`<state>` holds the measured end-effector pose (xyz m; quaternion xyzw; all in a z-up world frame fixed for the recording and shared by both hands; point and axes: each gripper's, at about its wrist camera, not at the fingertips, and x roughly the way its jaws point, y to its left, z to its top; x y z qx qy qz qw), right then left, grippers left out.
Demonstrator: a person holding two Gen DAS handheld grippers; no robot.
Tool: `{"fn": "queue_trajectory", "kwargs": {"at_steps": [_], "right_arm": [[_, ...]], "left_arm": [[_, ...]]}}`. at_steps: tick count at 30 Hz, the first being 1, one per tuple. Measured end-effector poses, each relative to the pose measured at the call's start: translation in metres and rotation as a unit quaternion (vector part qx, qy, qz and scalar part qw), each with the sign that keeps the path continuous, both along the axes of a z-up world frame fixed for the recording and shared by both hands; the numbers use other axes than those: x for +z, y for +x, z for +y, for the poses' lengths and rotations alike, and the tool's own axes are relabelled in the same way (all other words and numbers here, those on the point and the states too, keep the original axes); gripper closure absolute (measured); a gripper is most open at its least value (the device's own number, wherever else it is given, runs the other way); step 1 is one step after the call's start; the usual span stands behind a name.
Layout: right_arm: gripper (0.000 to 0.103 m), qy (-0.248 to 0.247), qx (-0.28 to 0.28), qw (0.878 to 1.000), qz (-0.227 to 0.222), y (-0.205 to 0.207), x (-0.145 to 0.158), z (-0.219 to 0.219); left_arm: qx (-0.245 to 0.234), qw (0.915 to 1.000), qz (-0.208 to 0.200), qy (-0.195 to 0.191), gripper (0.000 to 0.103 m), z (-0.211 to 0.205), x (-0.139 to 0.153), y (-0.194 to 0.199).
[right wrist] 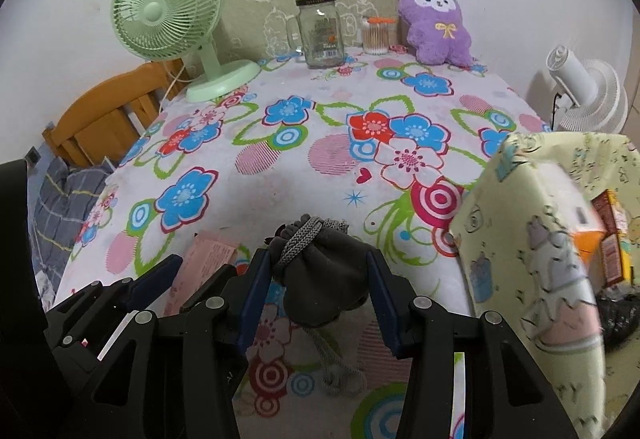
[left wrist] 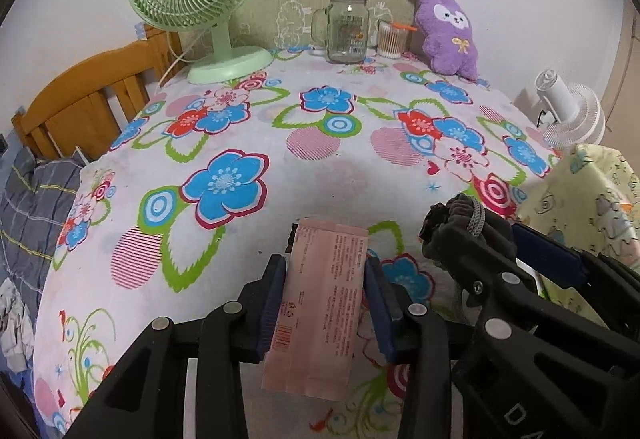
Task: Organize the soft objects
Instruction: 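Carry the pink packet and grey sock with both grippers to the patterned box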
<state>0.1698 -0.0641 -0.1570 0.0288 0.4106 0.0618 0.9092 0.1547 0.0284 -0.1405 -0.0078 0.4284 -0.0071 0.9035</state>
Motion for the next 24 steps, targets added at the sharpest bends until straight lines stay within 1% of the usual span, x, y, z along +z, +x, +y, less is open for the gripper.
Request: {"fn": "queue_trajectory", "kwargs": {"at_steps": [24], "right_arm": [[0.051, -0.016, 0.001, 0.997, -0.07, -0.06, 0.052, -0.019]], "left_arm": [[-0.005, 0.9974, -0.072, 0.002, 0.062, -0.025, 0.051, -0.056]]}}
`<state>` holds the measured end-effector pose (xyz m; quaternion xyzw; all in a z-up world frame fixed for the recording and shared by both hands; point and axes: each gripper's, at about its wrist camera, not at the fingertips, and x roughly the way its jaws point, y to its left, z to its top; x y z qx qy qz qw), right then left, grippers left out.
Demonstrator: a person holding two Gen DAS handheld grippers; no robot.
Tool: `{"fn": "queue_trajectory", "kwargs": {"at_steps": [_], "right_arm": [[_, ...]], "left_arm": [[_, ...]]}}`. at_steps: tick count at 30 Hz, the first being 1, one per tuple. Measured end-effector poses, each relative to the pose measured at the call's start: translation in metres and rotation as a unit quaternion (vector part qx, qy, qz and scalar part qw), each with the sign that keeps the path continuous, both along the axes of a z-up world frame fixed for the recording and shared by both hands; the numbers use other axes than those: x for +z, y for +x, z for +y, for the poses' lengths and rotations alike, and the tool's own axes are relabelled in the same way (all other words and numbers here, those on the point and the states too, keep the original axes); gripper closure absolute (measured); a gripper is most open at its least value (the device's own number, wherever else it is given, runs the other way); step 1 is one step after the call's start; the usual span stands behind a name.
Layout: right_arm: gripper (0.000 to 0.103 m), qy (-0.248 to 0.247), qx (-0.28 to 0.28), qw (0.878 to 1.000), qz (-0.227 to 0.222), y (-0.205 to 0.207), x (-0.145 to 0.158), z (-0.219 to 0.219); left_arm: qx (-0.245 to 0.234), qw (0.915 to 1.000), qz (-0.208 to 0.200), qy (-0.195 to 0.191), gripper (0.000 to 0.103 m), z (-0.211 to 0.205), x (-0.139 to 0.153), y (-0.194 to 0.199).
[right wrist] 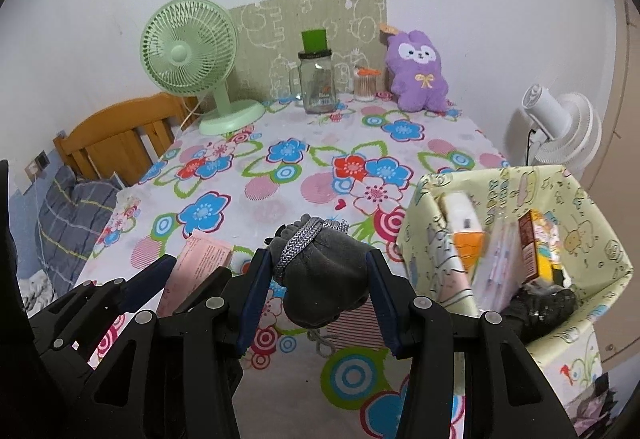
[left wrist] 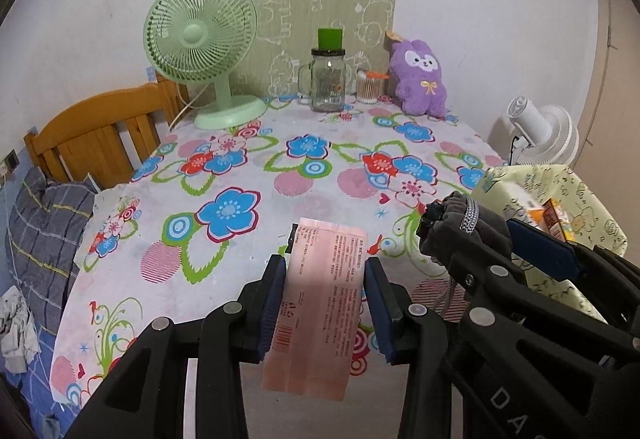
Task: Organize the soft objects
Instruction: 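Carry the pink packet and grey sock with both grippers to the patterned box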
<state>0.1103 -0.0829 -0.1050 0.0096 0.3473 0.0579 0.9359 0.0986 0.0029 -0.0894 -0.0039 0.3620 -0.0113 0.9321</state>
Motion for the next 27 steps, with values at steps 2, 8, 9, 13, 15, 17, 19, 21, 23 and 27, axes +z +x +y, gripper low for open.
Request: {"fn": "queue_trajectory", "kwargs": {"at_steps": [2, 8, 9, 13, 15, 17, 19, 21, 23, 27], "right_arm": [[0.051, -0.001, 0.0, 1.0, -0.007, -0.005, 0.005, -0.002], [0.051, -0.003, -0.002, 1.0, -0.023, -0.018, 0.018, -0.007], [0.051, -0.003, -0.003, 1.0, -0.027, -0.02, 0.021, -0.008], [0.051, -0.002, -0.005, 0.999, -0.037, -0.026, 0.03, -0.014], [0.051, -0.001, -0.006, 0.999, -0.042, -0.029, 0.035, -0.017], [0.051, -0.002, -0.007, 0.999, -0.046, -0.03, 0.04, -0.02], [0.051, -0.002, -0.008, 0.999, -0.05, -0.032, 0.044, -0.024], [0.051, -0.002, -0.007, 0.998, -0.055, -0.033, 0.047, -0.027], [0.051, -0.005, -0.007, 0.998, -0.06, -0.033, 0.049, -0.03], [0.051, -0.007, -0.008, 0.998, -0.061, -0.031, 0.052, -0.037]], "left_arm": [[0.0, 1.0, -0.006, 0.0, 0.062, -0.002, 0.004, -0.004], [-0.005, 0.9997, -0.025, 0.001, 0.062, -0.01, 0.018, -0.015], [-0.006, 0.9996, -0.028, 0.001, 0.062, -0.011, 0.02, -0.017], [-0.01, 0.9991, -0.04, 0.006, 0.062, -0.018, 0.031, -0.022], [-0.013, 0.9989, -0.045, 0.006, 0.062, -0.022, 0.035, -0.024], [-0.015, 0.9986, -0.05, 0.005, 0.062, -0.026, 0.039, -0.024], [-0.018, 0.9984, -0.054, 0.004, 0.062, -0.029, 0.042, -0.024], [-0.021, 0.9979, -0.062, 0.002, 0.062, -0.033, 0.045, -0.025], [-0.025, 0.9977, -0.063, 0.0, 0.062, -0.037, 0.046, -0.023], [-0.03, 0.9975, -0.064, -0.001, 0.062, -0.044, 0.047, -0.019]]}}
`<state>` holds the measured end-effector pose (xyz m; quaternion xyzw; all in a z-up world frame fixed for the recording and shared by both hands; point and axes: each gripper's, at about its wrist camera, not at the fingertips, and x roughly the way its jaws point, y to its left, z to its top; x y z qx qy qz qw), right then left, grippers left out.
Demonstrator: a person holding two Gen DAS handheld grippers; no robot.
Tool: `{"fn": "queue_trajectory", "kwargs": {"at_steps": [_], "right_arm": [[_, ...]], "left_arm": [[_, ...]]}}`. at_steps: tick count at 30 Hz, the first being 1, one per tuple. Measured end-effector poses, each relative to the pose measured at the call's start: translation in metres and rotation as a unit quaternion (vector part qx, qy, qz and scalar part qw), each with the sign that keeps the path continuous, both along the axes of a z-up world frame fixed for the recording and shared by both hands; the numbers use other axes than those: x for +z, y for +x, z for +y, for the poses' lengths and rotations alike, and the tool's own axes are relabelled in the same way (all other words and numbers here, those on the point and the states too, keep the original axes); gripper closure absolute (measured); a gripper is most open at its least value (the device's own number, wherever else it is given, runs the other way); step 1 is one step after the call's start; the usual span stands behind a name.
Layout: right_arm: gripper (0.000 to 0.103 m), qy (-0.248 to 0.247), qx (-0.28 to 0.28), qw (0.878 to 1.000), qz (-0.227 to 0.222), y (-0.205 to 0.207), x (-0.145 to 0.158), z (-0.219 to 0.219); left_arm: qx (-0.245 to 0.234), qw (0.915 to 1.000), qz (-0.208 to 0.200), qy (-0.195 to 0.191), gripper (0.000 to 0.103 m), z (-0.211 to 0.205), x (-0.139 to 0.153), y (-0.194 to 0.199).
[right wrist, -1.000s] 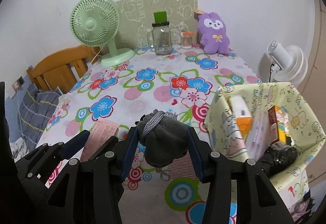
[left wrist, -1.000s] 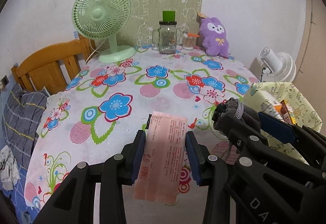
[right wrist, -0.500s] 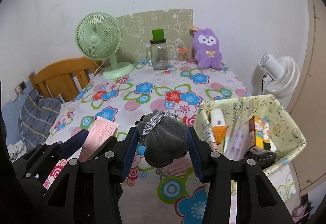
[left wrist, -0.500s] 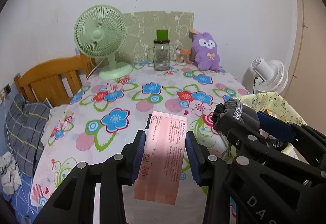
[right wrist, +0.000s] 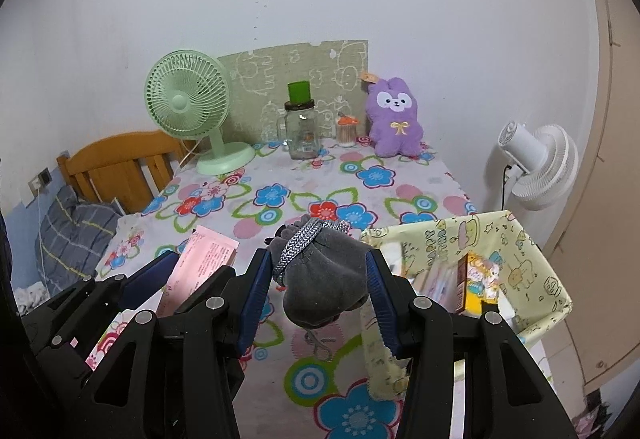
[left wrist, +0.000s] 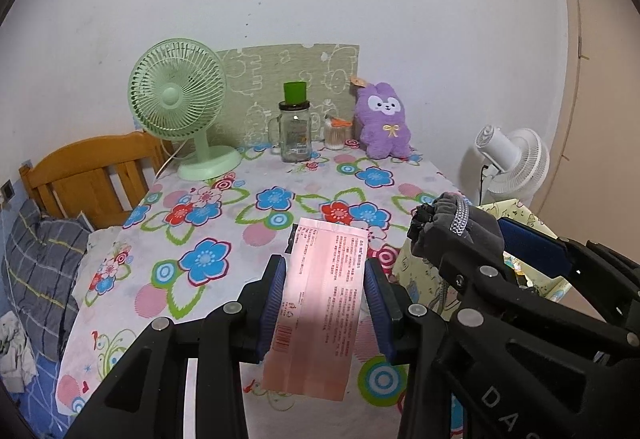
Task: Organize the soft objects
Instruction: 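Carry the pink packet and grey sock with both grippers to the patterned box, then open both grippers to drop the packet and sock into the box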
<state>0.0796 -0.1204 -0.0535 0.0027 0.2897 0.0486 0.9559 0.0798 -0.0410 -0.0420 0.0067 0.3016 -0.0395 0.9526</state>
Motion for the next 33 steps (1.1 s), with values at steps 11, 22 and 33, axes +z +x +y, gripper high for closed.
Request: {"fn": "queue_trajectory", "kwargs": {"at_steps": [11, 22, 33], "right_arm": [[0.051, 0.001, -0.014, 1.0, -0.005, 0.009, 0.003, -0.024], [0.051, 0.003, -0.035, 0.999, -0.007, 0.014, 0.005, -0.058], [0.051, 0.004, -0.057, 0.998, -0.003, 0.022, 0.002, -0.091]], "left_arm": [[-0.02, 0.9998, -0.005, 0.004, 0.062, -0.025, 0.001, 0.013], [-0.042, 0.9991, -0.005, 0.003, 0.062, -0.058, 0.002, 0.024], [-0.064, 0.9979, 0.001, 0.003, 0.062, -0.091, -0.002, 0.036]]}}
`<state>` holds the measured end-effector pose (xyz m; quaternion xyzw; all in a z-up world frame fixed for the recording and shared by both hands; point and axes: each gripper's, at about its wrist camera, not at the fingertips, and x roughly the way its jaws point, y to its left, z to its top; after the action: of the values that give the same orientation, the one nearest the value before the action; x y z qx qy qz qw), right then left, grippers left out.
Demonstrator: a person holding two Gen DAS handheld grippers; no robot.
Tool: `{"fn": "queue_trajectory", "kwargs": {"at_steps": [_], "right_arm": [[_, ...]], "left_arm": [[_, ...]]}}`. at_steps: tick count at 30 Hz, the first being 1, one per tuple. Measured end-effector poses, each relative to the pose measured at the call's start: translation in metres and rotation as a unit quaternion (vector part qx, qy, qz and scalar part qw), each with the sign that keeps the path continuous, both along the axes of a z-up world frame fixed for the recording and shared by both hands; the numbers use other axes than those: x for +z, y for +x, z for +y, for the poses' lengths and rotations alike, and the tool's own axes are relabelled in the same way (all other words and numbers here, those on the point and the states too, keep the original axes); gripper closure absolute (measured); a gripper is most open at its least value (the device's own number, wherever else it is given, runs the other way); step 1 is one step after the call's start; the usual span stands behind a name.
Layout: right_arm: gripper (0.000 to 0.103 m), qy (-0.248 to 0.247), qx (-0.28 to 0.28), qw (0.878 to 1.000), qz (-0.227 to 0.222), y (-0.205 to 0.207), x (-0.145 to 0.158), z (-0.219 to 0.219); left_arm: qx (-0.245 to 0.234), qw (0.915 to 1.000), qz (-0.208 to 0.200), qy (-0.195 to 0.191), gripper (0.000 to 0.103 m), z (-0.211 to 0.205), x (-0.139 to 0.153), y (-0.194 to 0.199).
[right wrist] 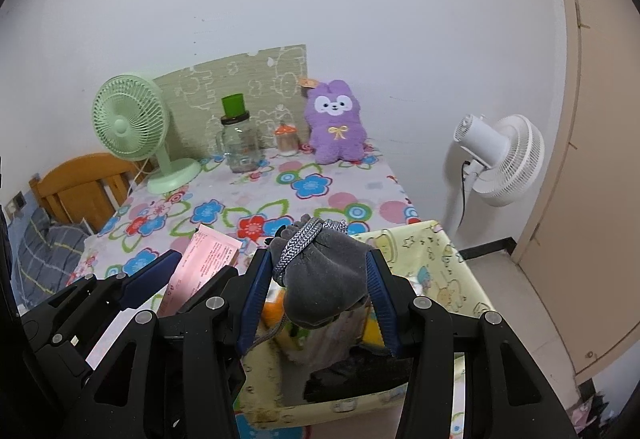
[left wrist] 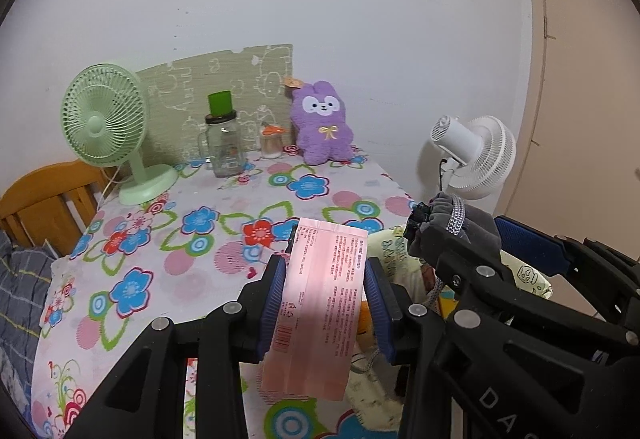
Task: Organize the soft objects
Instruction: 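Open both grippers to drop the packet and sock into the box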
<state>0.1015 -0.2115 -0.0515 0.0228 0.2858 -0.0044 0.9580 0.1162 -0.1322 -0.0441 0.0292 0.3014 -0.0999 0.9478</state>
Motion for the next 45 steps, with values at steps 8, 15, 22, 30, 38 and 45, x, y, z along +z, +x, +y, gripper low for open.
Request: {"fn": "queue_trajectory", "kwargs": {"at_steps": [8, 15, 22, 30, 38, 45], "right_arm": [[0.051, 0.003, -0.015, 1.0, 0.007, 0.007, -0.006, -0.022], [0.051, 0.005, -0.029, 0.999, 0.014, 0.014, -0.011, -0.04], [0.051, 0.004, -0.044, 0.999, 0.026, 0.022, -0.019, -0.056], [0.051, 0.012, -0.044, 0.998, 0.046, 0.028, -0.035, -0.062], [0.049, 0.019, -0.039, 0.998, 0.052, 0.03, -0.042, -0.056], [0.022, 0.023, -0.035, 0.998, 0.044, 0.022, -0.038, -0.047]], "left_arm": [[-0.015, 0.9998, 0.008, 0.004, 0.062, -0.022, -0.005, 0.01], [-0.028, 0.9994, 0.017, 0.004, 0.062, -0.037, -0.01, 0.02], [-0.04, 0.9986, 0.035, 0.002, 0.061, -0.049, -0.021, 0.029], [-0.038, 0.9978, 0.051, 0.019, 0.035, -0.053, -0.031, 0.031], [-0.027, 0.9976, 0.055, 0.032, 0.032, -0.047, -0.033, 0.03], [-0.03, 0.9982, 0.047, 0.024, 0.018, -0.036, -0.027, 0.021]]}}
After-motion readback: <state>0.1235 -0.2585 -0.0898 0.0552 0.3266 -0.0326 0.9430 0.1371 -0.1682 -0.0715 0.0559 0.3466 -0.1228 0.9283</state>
